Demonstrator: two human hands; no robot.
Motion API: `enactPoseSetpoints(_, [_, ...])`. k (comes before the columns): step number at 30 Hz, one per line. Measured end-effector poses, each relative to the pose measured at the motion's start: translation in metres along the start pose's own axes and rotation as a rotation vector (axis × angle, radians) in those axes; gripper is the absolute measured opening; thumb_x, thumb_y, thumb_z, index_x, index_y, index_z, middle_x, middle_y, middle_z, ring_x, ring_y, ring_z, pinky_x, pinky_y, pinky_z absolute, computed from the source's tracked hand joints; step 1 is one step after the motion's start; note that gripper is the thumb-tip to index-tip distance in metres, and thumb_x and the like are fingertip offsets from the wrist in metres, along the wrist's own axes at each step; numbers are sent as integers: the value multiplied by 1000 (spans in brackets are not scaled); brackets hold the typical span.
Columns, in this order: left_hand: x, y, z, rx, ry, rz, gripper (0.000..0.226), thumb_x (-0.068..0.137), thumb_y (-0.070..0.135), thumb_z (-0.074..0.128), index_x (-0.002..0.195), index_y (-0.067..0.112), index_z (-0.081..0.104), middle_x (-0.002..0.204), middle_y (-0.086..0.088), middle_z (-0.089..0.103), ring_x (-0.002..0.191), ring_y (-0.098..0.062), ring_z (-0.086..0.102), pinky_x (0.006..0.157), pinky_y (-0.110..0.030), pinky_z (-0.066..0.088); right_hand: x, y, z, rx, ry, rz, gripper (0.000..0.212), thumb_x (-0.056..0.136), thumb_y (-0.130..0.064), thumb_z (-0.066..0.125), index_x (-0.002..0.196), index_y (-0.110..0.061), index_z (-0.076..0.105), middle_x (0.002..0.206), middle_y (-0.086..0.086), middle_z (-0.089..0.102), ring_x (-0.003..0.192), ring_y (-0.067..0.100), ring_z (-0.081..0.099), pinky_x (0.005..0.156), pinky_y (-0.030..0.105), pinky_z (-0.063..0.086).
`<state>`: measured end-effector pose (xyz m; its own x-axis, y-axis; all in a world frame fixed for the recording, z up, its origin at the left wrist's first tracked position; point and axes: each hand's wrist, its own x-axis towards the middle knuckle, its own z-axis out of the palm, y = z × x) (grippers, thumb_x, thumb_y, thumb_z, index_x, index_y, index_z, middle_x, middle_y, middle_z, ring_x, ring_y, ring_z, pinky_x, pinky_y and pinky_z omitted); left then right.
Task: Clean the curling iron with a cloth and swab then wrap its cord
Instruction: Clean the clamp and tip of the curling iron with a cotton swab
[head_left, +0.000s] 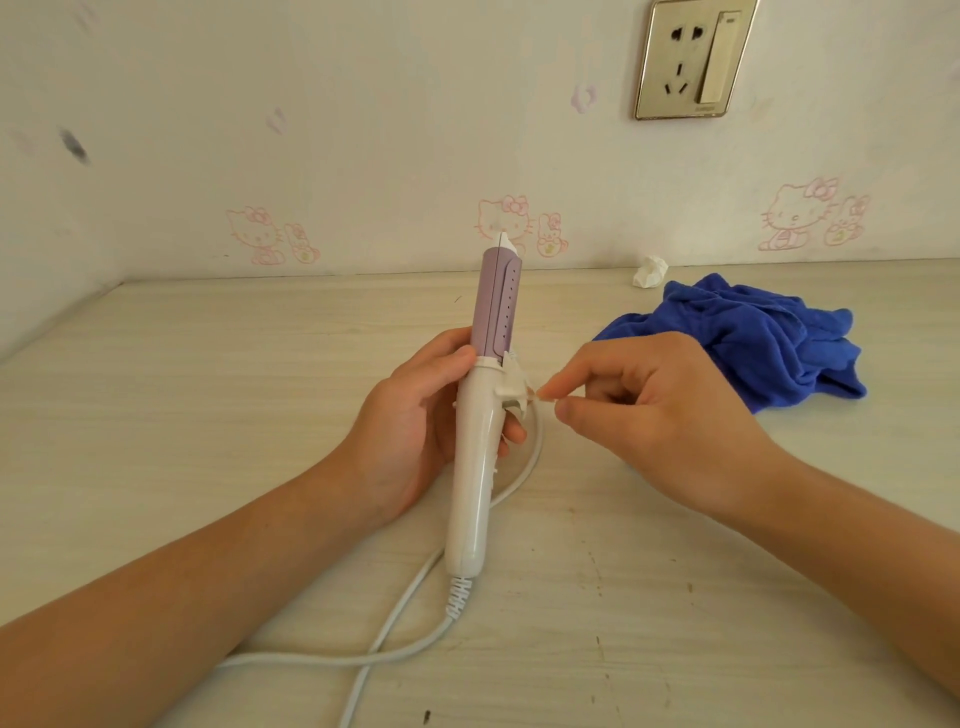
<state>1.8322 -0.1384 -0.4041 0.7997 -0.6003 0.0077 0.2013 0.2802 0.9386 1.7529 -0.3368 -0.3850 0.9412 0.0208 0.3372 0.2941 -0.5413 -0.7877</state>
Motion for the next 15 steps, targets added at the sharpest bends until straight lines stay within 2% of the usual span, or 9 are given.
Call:
enactPoseSetpoints(2, [0, 1, -1, 0, -7, 0, 32, 97, 26, 48, 123, 12, 62, 90, -18, 68, 67, -34, 68, 59, -35, 56, -1, -2, 1, -8, -17, -18, 16, 89, -4, 72, 83, -17, 78, 44, -5, 44, 43, 8, 37, 51, 23, 40])
enactPoseSetpoints(6, [0, 1, 1, 21, 6, -9, 40, 94, 28, 52, 129, 11, 61, 96, -22, 66, 68, -35, 68, 60, -36, 57, 1, -1, -1, -15, 72, 14, 13, 92, -7, 71, 87, -17, 78, 47, 7, 48, 42, 9, 41, 50, 28, 45])
enactPoseSetpoints(9, [0, 1, 1, 3, 8, -10, 41, 94, 28, 52, 130, 11, 62, 94, -21, 64, 68, -35, 69, 59, -36, 58, 0, -2, -2, 5, 30, 14, 14, 91, -4, 71, 86, -15, 77, 44, -1, 45, 41, 8, 40, 48, 22, 43])
enactPoseSetpoints(13, [2, 1, 0, 0, 2, -17, 46, 93, 28, 56, 136, 10, 62, 105, -25, 62, 73, -35, 71, 63, -36, 60, 2, -1, -1, -9, 92, 12, 11, 93, -9, 71, 88, -16, 77, 45, -6, 44, 41, 9, 41, 50, 32, 47])
enactPoseSetpoints(15, [2, 0, 0, -5, -4, -10, 48, 92, 29, 56, 135, 10, 63, 104, -23, 65, 76, -33, 71, 64, -36, 60, 1, -1, -2, 9, 54, 9, 12, 93, -7, 71, 87, -16, 76, 45, -5, 43, 41, 8, 40, 49, 31, 46])
